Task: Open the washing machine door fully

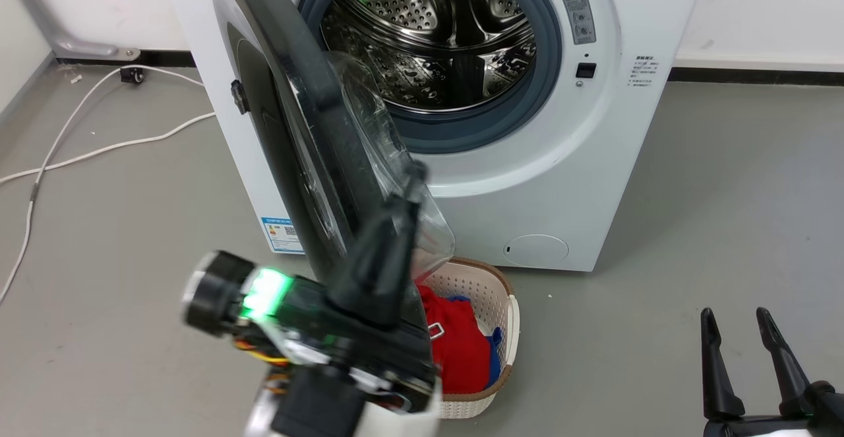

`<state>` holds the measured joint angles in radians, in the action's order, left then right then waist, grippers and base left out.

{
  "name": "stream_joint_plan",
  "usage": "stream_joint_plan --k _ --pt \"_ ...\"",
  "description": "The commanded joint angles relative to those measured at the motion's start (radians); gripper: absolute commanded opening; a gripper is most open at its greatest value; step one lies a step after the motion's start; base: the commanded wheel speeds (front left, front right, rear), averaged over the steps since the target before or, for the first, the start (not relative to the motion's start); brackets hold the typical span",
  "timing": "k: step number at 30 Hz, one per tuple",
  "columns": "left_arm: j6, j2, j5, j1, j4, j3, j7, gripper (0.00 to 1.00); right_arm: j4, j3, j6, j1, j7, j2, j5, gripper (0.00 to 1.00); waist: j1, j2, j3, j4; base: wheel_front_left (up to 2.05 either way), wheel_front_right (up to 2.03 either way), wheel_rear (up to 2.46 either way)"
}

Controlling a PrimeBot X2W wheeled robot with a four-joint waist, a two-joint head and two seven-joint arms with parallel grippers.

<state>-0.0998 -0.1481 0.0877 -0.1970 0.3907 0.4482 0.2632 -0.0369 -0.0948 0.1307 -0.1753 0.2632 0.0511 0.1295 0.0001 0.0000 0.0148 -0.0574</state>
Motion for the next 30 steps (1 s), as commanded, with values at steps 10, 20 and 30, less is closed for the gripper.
stream_joint_plan --k 10,20,30 --pt "0.048 0.04 -0.037 0.034 -0.15 0.141 0.002 0.0 -0.015 0.002 0.0 0.02 0.002 -0.002 -0.004 1.0 -0.0001 0.0 -0.016 0.001 0.0 0.0 0.0" --pt "0.045 0.027 -0.065 0.111 -0.297 0.194 0.003 0.0 -0.024 0.001 0.0 0.032 0.002 -0.002 -0.008 1.0 -0.0001 0.0 -0.044 -0.004 0.0 0.0 0.0" --pt "0.003 0.023 -0.1 0.129 -0.392 0.148 0.003 0.0 -0.027 -0.004 0.0 0.045 0.002 -0.002 -0.011 1.0 -0.0001 0.0 -0.076 -0.02 0.0 0.0 0.0"
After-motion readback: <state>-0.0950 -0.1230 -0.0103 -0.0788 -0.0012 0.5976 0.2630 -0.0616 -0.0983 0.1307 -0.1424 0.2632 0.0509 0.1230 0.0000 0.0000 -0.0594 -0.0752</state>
